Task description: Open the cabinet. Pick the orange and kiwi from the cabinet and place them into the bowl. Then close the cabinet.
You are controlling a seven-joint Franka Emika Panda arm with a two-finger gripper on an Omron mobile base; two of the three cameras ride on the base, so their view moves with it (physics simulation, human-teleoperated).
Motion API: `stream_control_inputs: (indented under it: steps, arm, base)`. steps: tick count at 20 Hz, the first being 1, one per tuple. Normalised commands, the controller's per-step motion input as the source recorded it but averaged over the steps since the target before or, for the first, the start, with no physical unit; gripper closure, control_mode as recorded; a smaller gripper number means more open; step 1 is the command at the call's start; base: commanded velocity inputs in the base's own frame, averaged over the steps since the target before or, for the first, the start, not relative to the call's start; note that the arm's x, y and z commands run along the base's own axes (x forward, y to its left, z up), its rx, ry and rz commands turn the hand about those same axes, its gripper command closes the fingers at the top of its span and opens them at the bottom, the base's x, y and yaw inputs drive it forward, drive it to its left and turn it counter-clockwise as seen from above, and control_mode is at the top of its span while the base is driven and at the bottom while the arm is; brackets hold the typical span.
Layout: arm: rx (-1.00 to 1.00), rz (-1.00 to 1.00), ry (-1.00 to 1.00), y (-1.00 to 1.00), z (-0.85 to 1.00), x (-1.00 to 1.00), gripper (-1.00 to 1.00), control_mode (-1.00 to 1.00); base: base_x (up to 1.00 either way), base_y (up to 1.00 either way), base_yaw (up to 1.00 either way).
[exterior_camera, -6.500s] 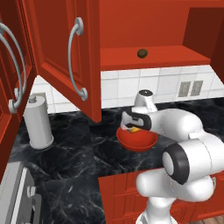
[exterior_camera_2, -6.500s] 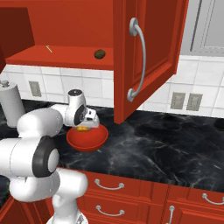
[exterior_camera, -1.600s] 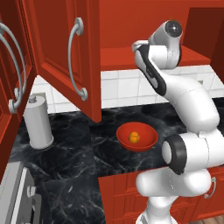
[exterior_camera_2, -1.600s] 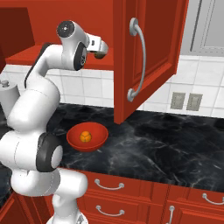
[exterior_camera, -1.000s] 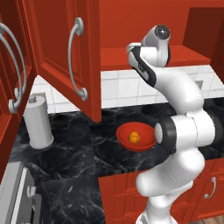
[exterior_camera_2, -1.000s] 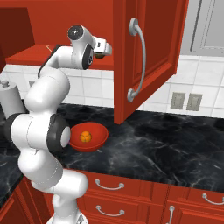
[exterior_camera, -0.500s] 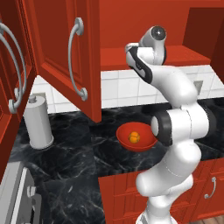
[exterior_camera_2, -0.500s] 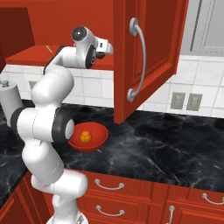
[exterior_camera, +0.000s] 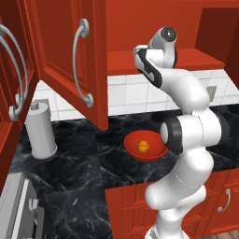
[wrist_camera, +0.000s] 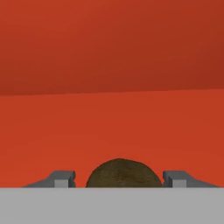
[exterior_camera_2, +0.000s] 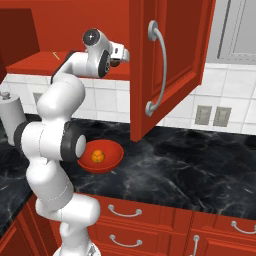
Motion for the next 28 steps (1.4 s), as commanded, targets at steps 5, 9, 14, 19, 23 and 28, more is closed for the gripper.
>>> stream_control_inputs:
  steps: [5, 9, 14, 19, 23, 28]
  arm:
    - [0.00, 0.00, 0.00, 0.00, 0.00, -0.01, 1.00, -1.00]
    - [0.00, 0.00, -0.04, 0.00, 0.07, -0.41, 1.00, -1.00]
    - [0.00, 0.00, -0.09, 0.00, 0.32, -0.94, 1.00, -1.00]
    - [0.04, -0.01, -0.04, 0.00, 0.22, -1.00, 1.00, -1.00]
    - [0.06, -0.04, 0.00, 0.00, 0.15, -1.00, 1.00, -1.00]
    - [0.09, -0.06, 0.01, 0.00, 0.16, -1.00, 1.00, -1.00]
  base:
    - [0.00, 0.00, 0.00]
    - [0.00, 0.00, 0.00]
    - [0.00, 0.00, 0.00]
    - [0.00, 0.00, 0.00]
    - [0.00, 0.00, 0.00]
    - [0.00, 0.00, 0.00]
